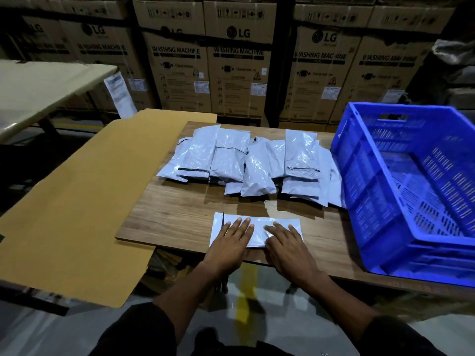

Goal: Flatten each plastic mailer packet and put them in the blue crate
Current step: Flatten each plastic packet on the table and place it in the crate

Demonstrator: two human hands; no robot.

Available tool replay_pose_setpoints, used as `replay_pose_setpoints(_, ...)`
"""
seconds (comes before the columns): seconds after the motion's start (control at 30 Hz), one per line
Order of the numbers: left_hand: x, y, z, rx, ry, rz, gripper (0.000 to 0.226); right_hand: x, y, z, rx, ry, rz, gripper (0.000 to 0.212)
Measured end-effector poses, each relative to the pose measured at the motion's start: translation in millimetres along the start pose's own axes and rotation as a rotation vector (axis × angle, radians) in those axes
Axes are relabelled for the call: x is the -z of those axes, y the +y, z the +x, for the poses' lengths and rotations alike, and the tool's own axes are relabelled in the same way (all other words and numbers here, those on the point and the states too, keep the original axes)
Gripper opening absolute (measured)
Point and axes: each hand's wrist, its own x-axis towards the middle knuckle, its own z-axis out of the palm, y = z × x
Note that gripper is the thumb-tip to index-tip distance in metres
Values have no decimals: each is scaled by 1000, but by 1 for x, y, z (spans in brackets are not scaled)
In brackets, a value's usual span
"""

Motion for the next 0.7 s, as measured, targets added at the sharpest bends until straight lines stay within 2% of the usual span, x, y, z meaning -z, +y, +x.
replay_pose_setpoints(0.07,4,-2,-1,29,15,10,65,6,0,-4,129,-9,-33,22)
replay_pose_setpoints(0.17,7,-8,-4,34,73,50,76,13,13,-12,459,-83,-114,46)
replay_pose_setpoints(0.2,7,-9,-4,17,60,78,81,14,18,-12,519,-103,-141,48)
replay_pose_setpoints(0.27,3,-13,-4,9,66,154,88,12,26,-11,543,-93,-150,39)
replay_pose_setpoints(0.43,22,-9,-9,127,281,169,71,34,19,15,339,29,44,16)
replay_pose_setpoints(0.5,39,-4,-13,207,402,164,76,47,16,25,208,60,221,17)
replay_pose_setpoints(0.57,49,-2,-17,184,512,152,79,57,20,33,47,57,476,27)
replay_pose_setpoints(0.63,48,-1,-16,91,535,147,77,68,28,43,-128,-29,711,34)
replay_pose_setpoints(0.7,37,-1,-9,12,427,92,72,79,38,54,-253,-233,838,35)
